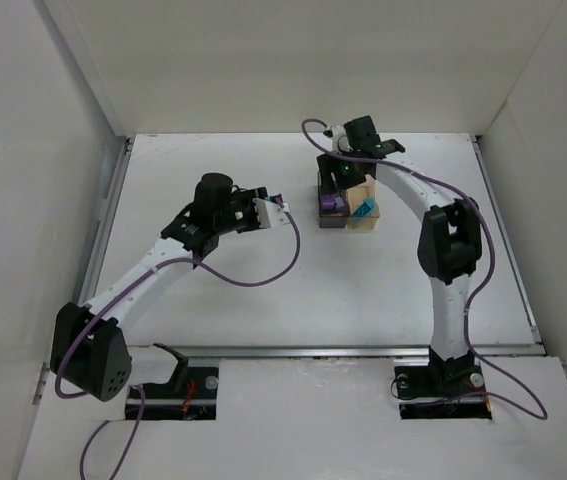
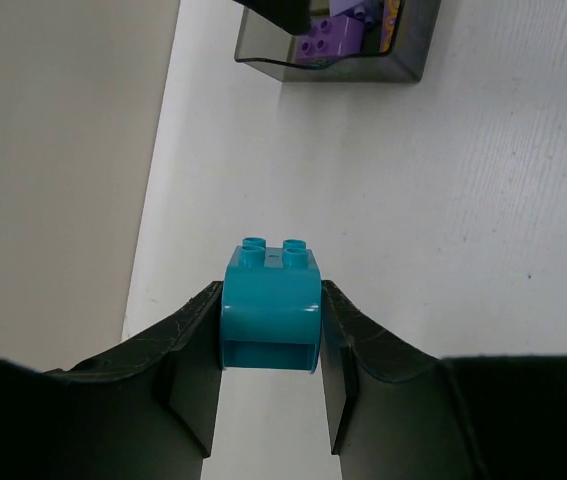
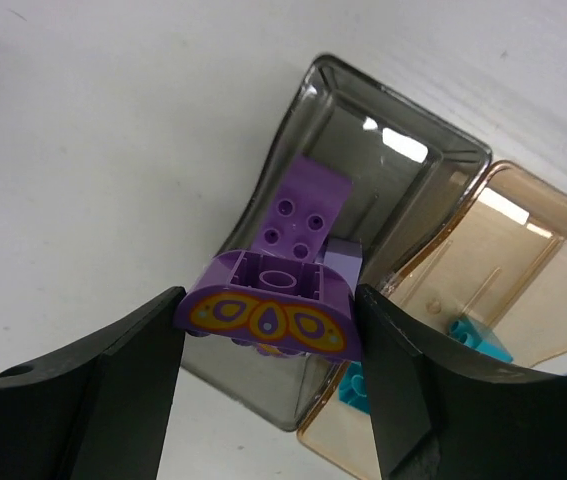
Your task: Sort the legos into containers by color
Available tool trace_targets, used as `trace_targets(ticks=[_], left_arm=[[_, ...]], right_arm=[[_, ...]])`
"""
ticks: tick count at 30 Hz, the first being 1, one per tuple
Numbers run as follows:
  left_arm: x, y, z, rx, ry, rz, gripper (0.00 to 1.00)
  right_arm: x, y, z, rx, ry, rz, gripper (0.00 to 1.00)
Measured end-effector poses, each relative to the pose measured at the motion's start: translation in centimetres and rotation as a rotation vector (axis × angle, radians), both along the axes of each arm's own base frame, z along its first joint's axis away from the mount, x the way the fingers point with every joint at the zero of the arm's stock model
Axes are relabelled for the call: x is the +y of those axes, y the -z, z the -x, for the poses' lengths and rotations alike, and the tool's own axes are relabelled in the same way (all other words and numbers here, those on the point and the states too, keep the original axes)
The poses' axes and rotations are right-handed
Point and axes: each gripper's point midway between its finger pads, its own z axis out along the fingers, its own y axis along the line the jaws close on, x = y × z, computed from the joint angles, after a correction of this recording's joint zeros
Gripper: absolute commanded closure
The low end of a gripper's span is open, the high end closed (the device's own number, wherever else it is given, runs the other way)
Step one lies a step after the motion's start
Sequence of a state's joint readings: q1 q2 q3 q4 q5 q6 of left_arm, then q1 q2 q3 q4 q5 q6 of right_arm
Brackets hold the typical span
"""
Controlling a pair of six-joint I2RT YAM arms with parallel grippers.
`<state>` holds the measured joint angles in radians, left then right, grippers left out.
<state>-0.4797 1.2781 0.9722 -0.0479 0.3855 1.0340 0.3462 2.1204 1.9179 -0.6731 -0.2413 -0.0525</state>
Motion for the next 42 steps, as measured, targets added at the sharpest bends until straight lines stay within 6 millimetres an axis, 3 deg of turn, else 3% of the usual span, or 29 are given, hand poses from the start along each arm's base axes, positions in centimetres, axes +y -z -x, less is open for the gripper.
trace_targets(ticks=[1,3,4,5,7,12,17,20,23,26,28,30,33,37,38,40,41,42], left_arm=[[-0.1,-0.1,-0.1,0.006,-0.005,0.010,1.00],[-0.3,-0.2,-0.2,0.021,-0.016,0.027,1.00],[-0.4,-0.2,-0.4,0.030,-0.019,0.036,1.00],[-0.6,-0.3,-0.5,0.039,-0.023,0.044,1.00],[-1.0,-0.4,-1.1,0.056,-0.032,0.058,1.00],[-2.2,-0.6,-2.4,0.093,-0.047,0.096,1.00],[-5.2,-1.5,-4.4,0.135,-0.041,0.161,1.00],[-8.2,-2.2,-6.1,0.177,-0.033,0.231,1.00],[-12.3,-2.3,-7.7,0.241,-0.022,0.306,1.00],[-16.9,-1.4,-9.2,0.312,-0.008,0.370,1.00],[-20.1,0.2,-9.8,0.362,0.000,0.400,1.00],[-22.5,2.1,-10.1,0.402,-0.006,0.417,1.00],[-25.1,5.5,-10.1,0.465,-0.033,0.429,1.00],[-25.8,9.0,-10.5,0.508,-0.104,0.420,1.00],[-25.7,9.4,-10.7,0.506,-0.121,0.419,0.98],[-25.6,9.7,-11.0,0.500,-0.142,0.422,0.77],[-25.5,9.5,-11.2,0.494,-0.149,0.426,0.48],[-25.5,9.4,-11.4,0.486,-0.153,0.429,0.36]], right_arm=[[-0.1,1.1,0.0,0.015,0.000,0.023,0.45],[-0.2,2.6,0.2,0.040,0.000,0.055,0.29],[-0.3,3.0,0.3,0.045,0.000,0.067,0.15],[-0.4,3.2,0.4,0.050,0.000,0.078,0.07],[-0.5,2.9,0.2,0.040,0.000,0.084,0.00],[0.0,0.0,-1.1,-0.025,-0.003,0.059,0.00],[-0.5,-5.8,-1.4,-0.124,0.034,0.011,0.00],[-3.4,-10.1,-1.3,-0.205,0.157,-0.038,0.00],[-9.1,-12.6,-0.2,-0.256,0.340,-0.085,0.00],[-15.2,-12.9,1.2,-0.270,0.528,-0.098,0.00],[-17.9,-12.0,2.2,-0.263,0.620,-0.089,0.00],[-18.5,-10.8,3.2,-0.240,0.656,-0.076,0.00],[-17.9,-9.6,4.1,-0.212,0.654,-0.062,0.00],[-17.7,-9.0,5.3,-0.202,0.650,-0.050,0.00],[-17.8,-9.1,5.6,-0.205,0.650,-0.046,0.00],[-18.0,-9.7,6.0,-0.222,0.651,-0.042,0.00],[-18.1,-10.1,6.2,-0.232,0.649,-0.041,0.00],[-18.1,-10.4,6.2,-0.241,0.647,-0.042,0.00]])
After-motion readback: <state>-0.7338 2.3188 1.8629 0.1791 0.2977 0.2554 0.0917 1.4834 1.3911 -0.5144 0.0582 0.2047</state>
